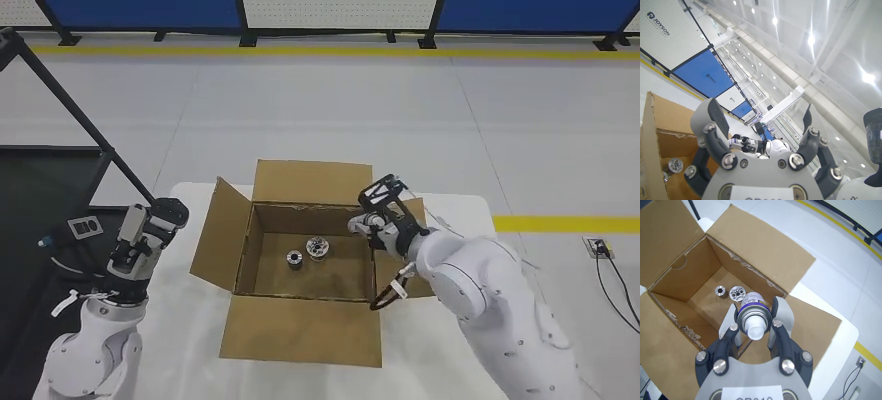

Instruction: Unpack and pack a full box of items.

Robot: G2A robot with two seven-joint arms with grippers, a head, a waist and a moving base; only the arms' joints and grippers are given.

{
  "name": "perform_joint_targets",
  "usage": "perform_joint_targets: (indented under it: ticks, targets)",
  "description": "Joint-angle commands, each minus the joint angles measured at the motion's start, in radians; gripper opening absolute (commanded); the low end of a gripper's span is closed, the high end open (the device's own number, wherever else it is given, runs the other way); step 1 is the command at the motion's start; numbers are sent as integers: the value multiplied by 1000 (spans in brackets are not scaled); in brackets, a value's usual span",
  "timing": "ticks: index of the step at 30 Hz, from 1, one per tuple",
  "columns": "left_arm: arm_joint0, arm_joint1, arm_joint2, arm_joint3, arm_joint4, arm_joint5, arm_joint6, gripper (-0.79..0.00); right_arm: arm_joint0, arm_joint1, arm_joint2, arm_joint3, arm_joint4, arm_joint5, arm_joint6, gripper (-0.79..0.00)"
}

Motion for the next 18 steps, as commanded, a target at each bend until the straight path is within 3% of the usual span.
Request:
perform_joint_targets:
  ticks: [1, 10, 18]
  targets:
    - [-2, 0, 4, 1, 1, 2, -2, 0, -36, 10, 70, -42, -3, 9, 14, -785]
    - [-6, 0, 25, -1, 12, 14, -2, 0, -210, 45, 364, -165, 25, 57, 39, -785]
    - [-16, -1, 43, -8, 30, 30, 0, 0, -245, 58, 453, -42, 3, 116, 85, -785]
